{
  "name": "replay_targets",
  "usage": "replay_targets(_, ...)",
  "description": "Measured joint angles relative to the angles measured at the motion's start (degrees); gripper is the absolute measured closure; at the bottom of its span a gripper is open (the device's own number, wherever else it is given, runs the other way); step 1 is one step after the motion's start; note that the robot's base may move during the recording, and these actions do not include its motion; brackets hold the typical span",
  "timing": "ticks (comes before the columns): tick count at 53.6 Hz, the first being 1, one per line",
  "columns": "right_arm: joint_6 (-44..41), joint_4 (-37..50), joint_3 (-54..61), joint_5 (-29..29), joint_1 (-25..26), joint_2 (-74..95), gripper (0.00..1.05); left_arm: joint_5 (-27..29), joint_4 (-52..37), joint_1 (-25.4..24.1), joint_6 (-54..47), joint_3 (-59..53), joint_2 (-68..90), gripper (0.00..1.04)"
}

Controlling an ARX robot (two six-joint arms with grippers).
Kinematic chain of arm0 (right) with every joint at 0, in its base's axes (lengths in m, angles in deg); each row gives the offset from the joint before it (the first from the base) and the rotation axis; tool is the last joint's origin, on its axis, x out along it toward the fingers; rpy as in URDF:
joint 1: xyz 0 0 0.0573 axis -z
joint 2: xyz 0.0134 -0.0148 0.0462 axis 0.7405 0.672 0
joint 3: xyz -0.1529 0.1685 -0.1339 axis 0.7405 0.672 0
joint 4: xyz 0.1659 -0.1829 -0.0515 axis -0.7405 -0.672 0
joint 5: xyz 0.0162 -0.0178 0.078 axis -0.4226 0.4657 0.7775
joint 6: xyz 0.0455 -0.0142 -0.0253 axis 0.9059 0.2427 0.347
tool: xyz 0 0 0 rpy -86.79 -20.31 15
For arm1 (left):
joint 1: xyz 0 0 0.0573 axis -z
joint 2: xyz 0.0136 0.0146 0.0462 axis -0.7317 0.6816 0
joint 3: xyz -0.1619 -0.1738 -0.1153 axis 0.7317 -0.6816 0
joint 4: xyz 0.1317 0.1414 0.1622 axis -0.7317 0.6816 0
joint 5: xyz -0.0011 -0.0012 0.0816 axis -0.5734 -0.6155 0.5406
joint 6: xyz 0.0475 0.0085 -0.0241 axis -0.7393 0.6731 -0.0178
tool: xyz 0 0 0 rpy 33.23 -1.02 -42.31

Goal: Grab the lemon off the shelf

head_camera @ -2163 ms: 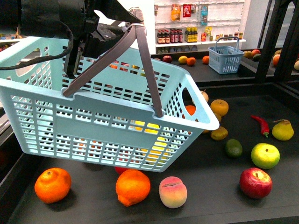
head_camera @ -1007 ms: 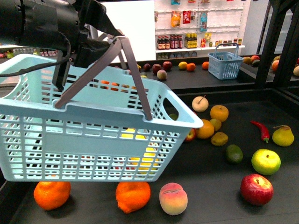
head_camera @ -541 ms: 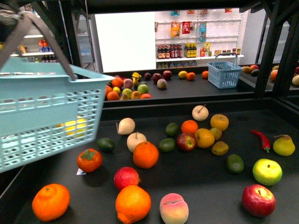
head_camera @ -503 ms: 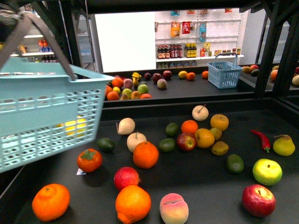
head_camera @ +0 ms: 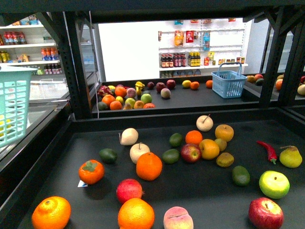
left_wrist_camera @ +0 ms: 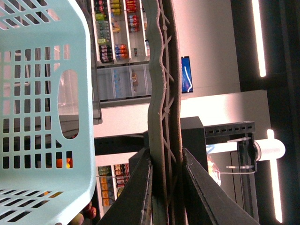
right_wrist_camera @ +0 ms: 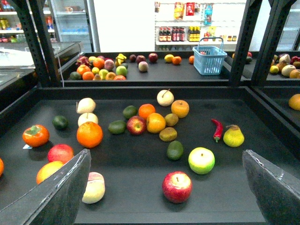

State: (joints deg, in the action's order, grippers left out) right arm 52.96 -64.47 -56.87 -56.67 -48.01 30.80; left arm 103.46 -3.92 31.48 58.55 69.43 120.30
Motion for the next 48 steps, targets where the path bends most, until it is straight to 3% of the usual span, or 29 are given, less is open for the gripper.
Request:
replay_targets(19,0.0,0.0,0.0,0.0,0.0,0.0,0.07,-1.4,-11.8,-3.0,0.6,-7.9,3.6,0.91)
replay_targets(48,0.0,0.0,0.0,0.0,0.0,0.0,0.07,-3.9,-20.2,-3.2,0.2,-13.0,10.4,0.91)
